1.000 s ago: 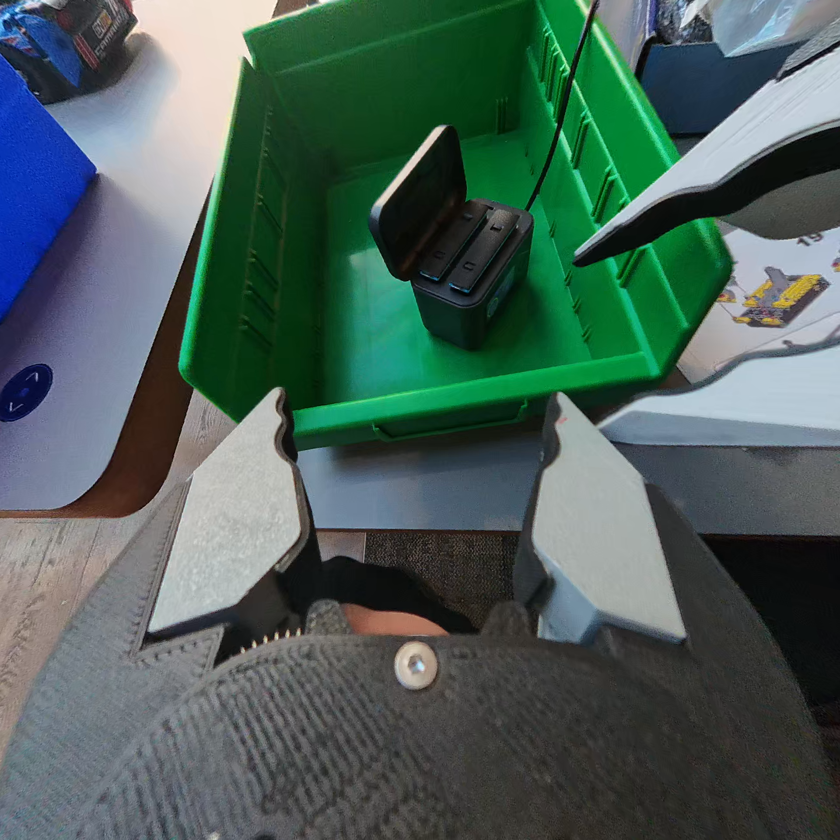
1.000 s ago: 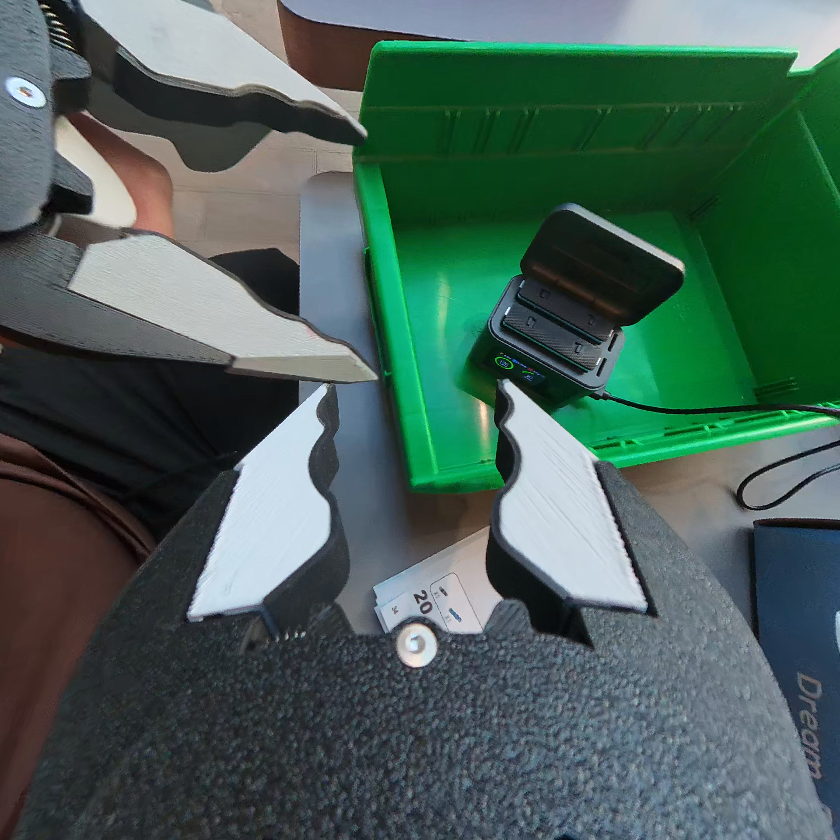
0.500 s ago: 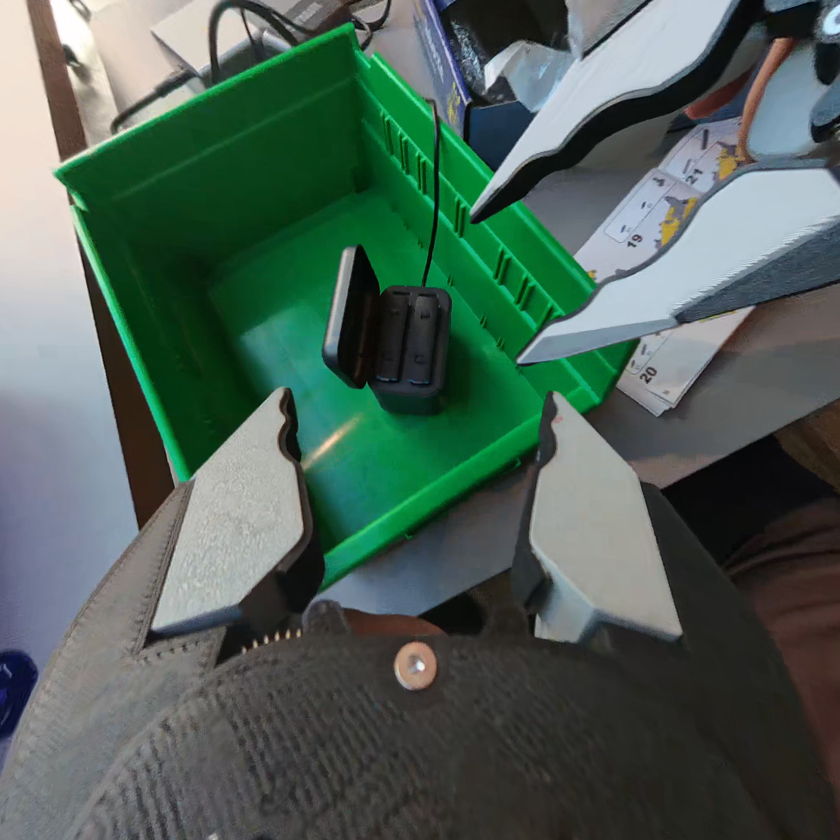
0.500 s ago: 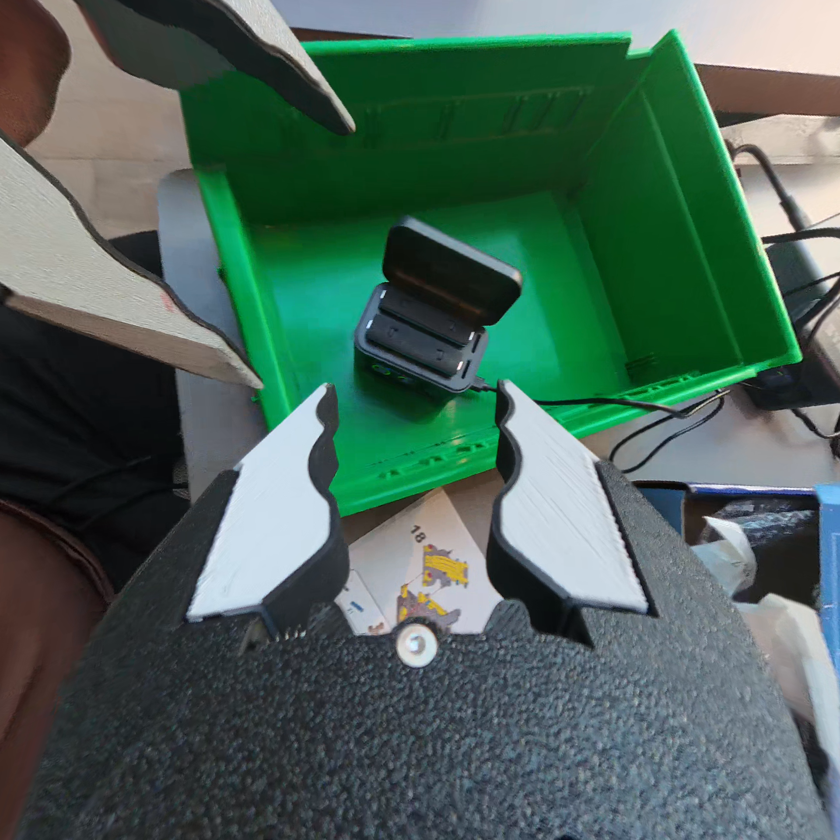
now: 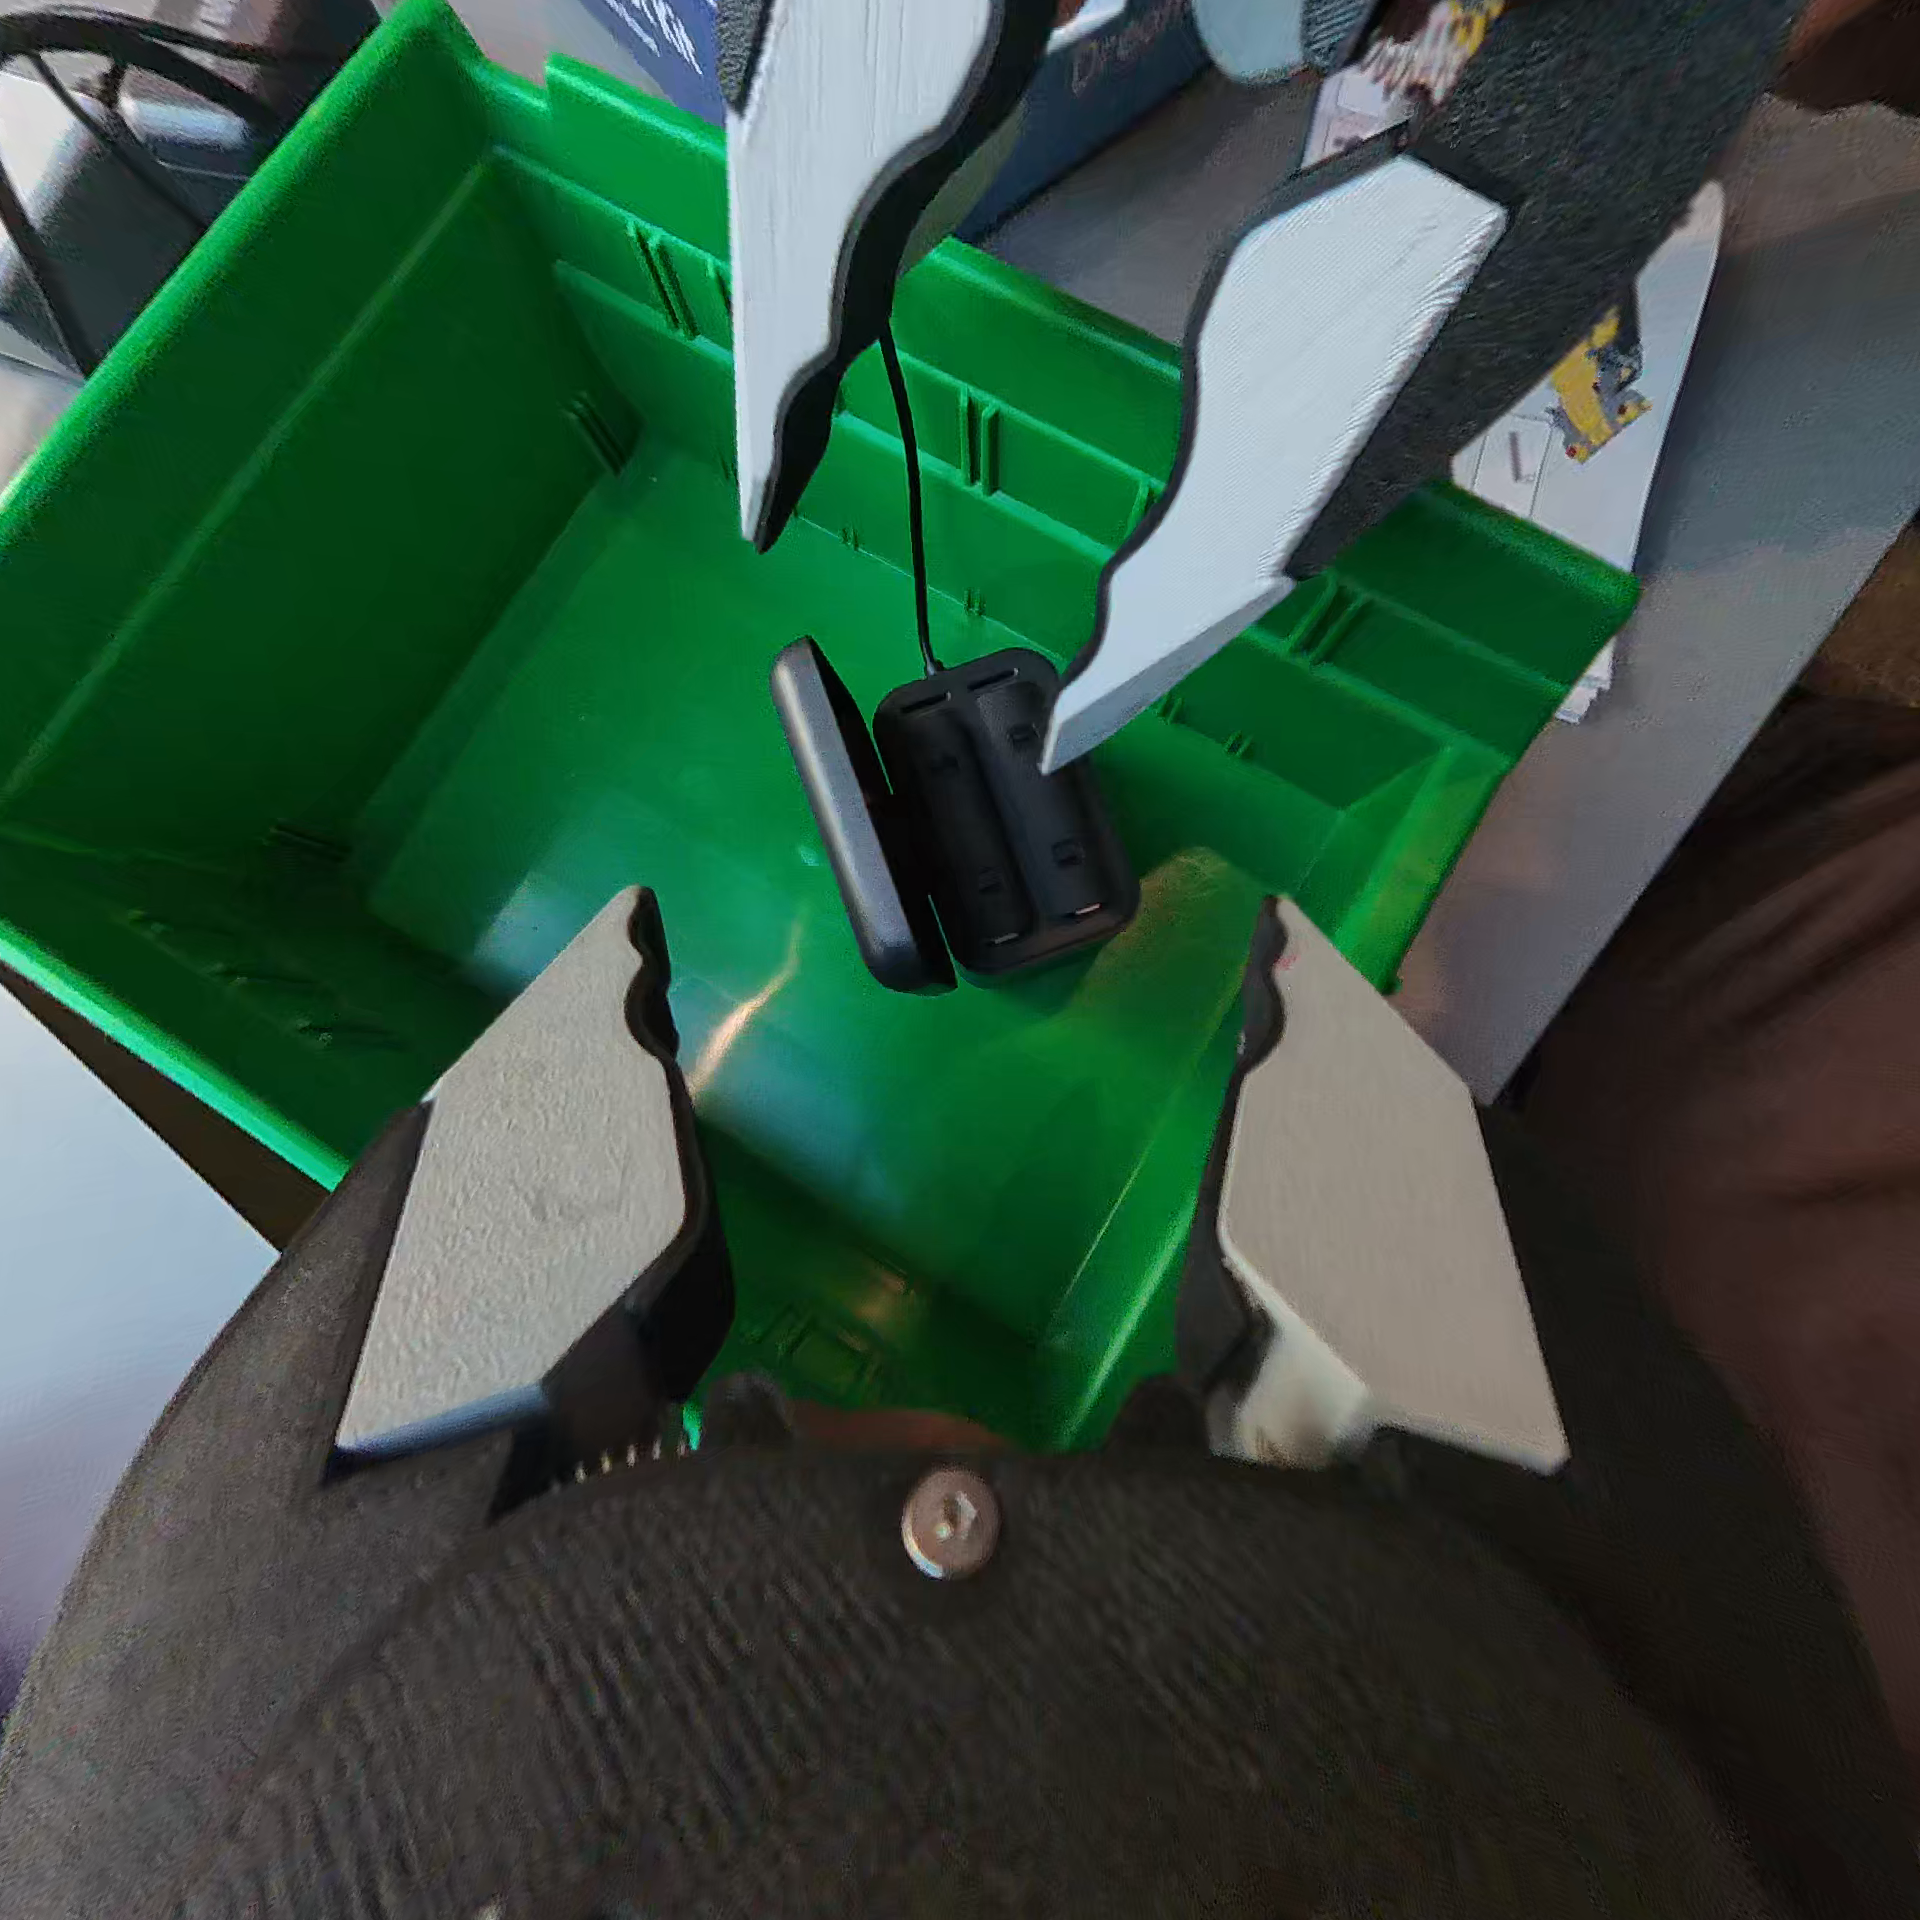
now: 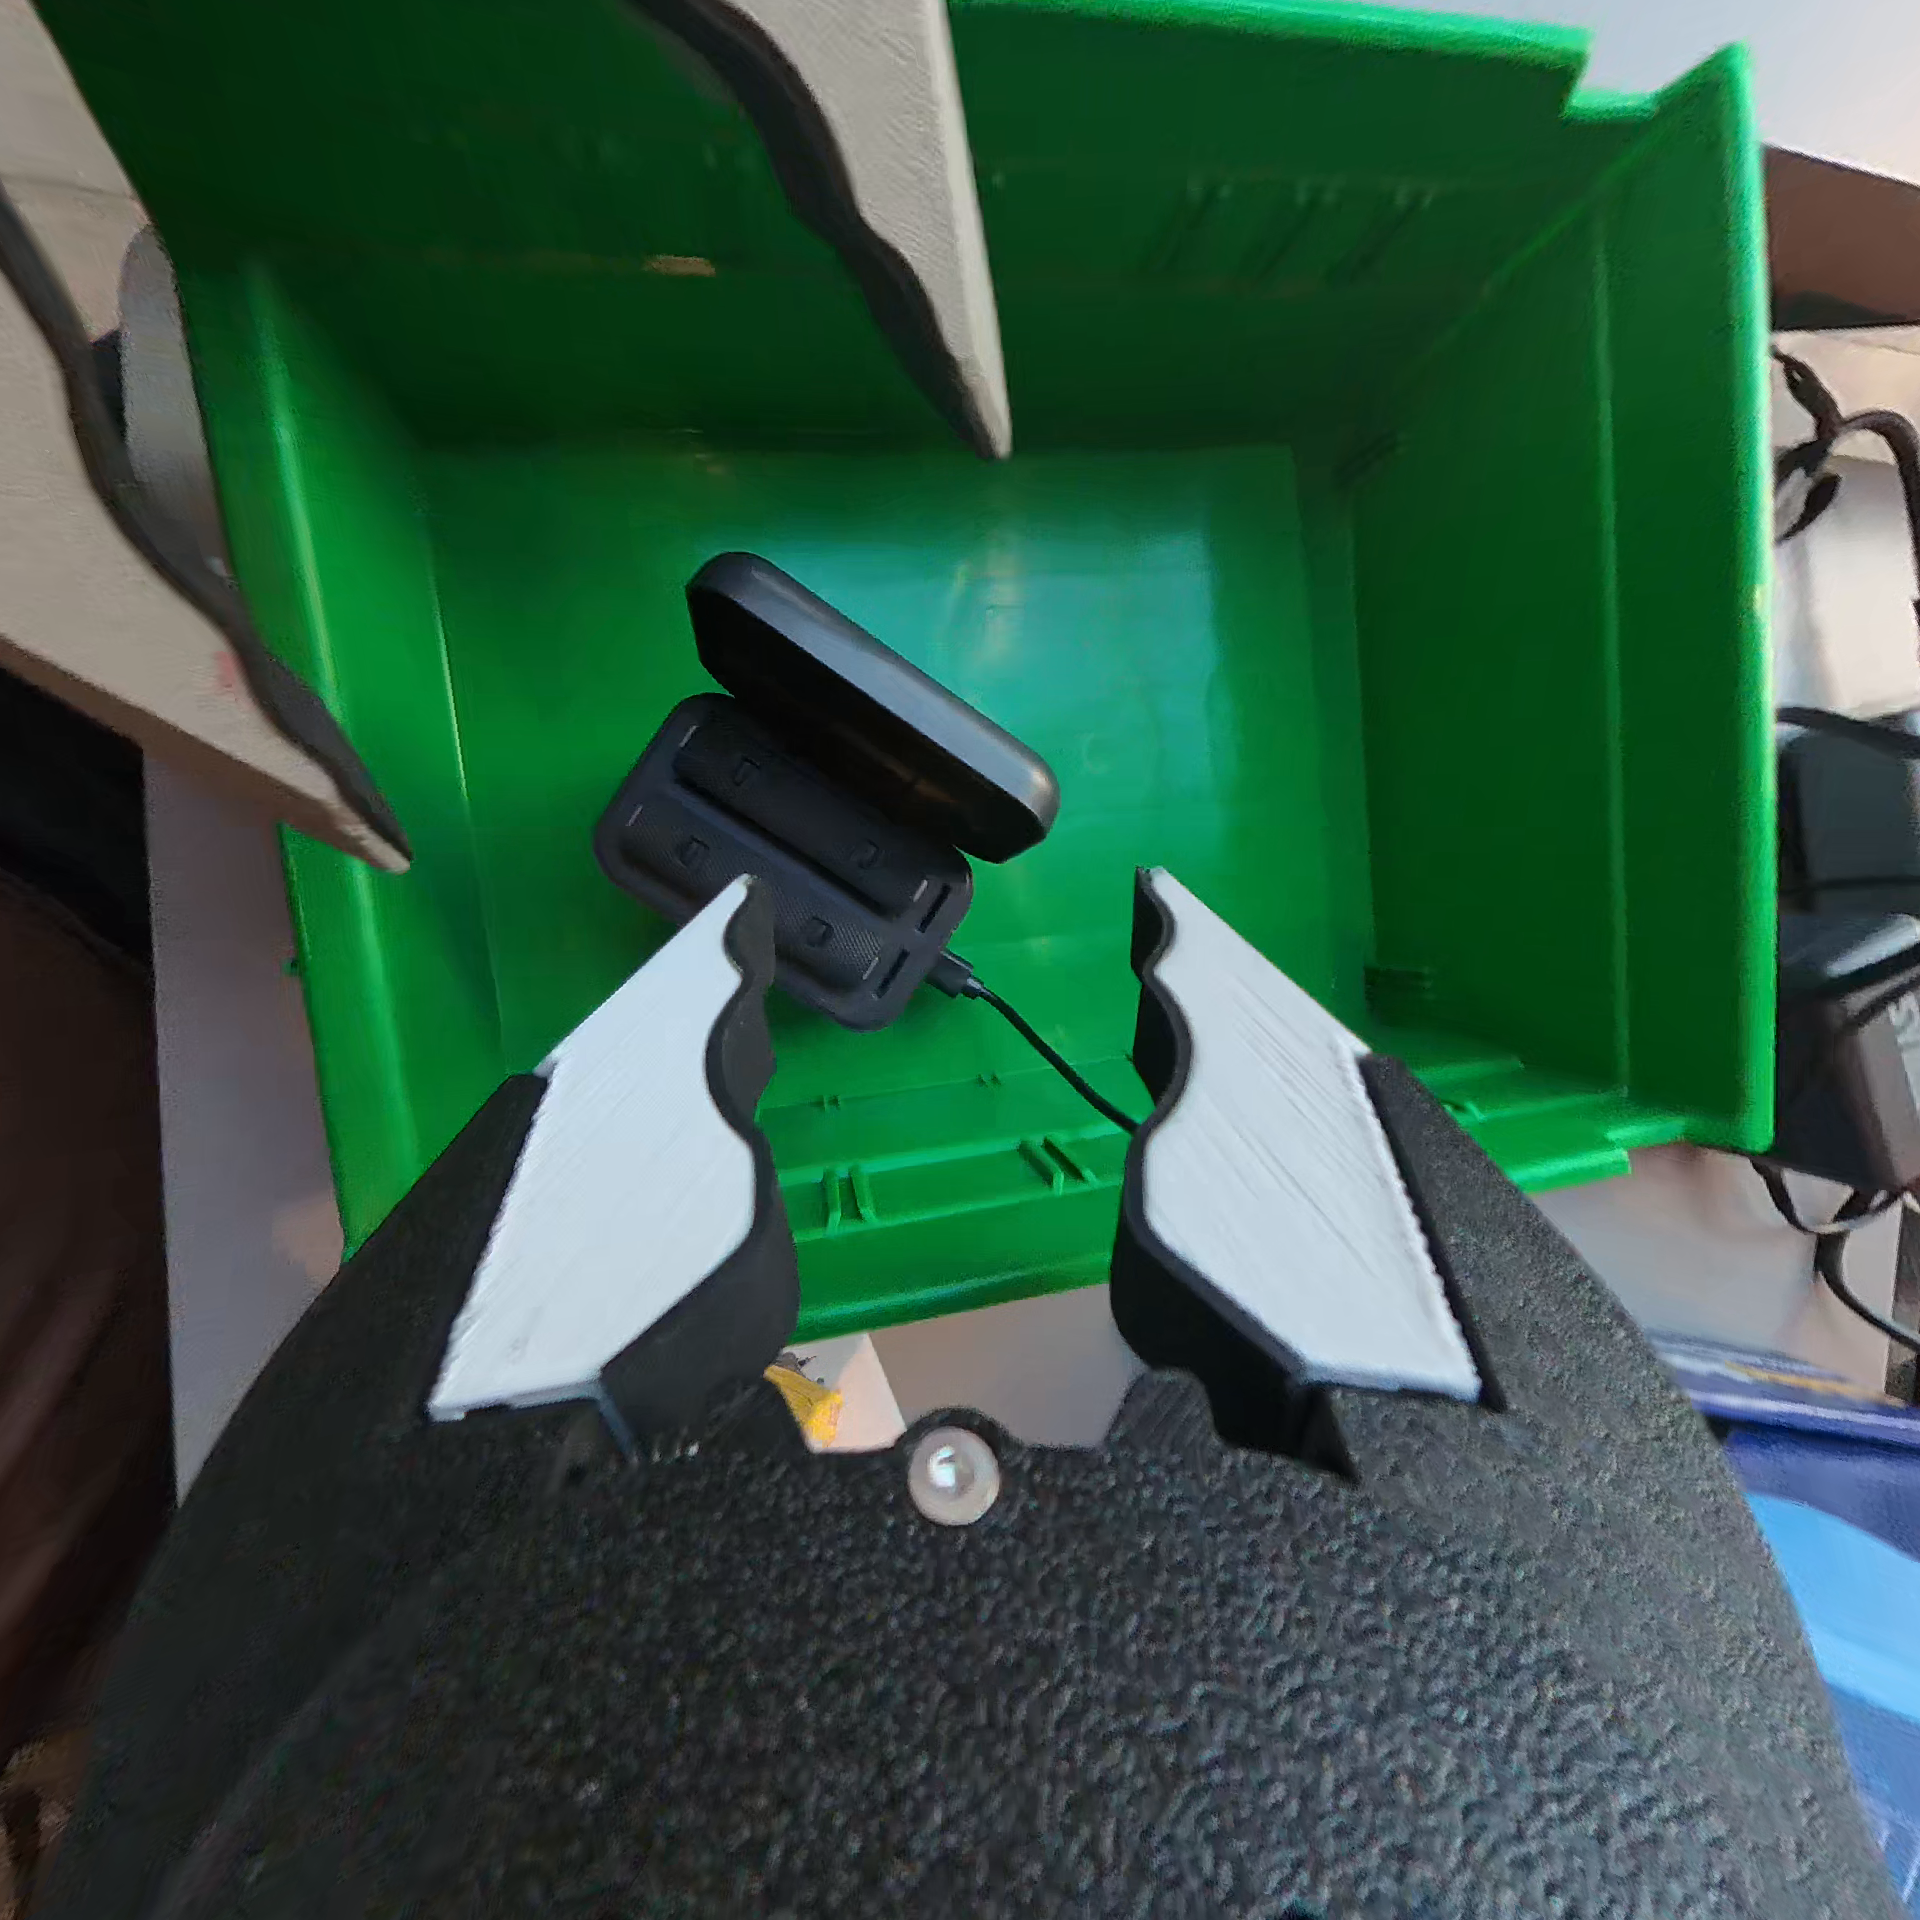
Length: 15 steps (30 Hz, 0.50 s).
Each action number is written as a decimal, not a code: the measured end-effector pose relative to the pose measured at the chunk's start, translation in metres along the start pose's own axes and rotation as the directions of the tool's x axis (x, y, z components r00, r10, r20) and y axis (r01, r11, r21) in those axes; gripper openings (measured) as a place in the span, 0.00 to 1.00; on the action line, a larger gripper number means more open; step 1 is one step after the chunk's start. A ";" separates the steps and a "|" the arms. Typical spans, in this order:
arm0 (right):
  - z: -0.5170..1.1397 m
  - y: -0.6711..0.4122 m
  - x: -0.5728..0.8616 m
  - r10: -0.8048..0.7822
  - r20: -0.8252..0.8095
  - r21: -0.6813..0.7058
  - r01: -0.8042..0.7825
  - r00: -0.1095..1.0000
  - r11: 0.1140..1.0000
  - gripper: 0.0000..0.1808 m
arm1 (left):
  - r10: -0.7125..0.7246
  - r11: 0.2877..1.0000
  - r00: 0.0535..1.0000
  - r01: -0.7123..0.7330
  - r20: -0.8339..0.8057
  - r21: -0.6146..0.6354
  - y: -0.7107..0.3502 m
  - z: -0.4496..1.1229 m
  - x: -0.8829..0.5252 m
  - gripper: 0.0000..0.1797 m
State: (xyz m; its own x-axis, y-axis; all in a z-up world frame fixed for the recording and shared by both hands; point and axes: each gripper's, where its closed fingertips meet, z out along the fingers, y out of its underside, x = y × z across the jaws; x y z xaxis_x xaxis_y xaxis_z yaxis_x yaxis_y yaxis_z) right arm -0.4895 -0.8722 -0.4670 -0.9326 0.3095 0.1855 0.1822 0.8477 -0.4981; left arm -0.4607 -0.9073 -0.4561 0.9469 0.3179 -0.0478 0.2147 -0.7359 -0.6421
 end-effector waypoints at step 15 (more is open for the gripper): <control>-0.022 -0.002 -0.016 -0.042 0.135 0.031 0.038 0.990 0.999 0.31 | 0.023 0.985 0.999 -0.028 -0.027 -0.173 0.006 0.007 -0.016 0.24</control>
State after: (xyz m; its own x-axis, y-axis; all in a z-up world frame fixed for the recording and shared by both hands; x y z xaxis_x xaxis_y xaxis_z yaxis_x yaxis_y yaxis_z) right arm -0.4686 -0.8696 -0.4505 -0.9730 0.2126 0.0900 0.1368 0.8451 -0.5168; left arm -0.4767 -0.9125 -0.4649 0.9579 0.2842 -0.0417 0.2265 -0.8366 -0.4988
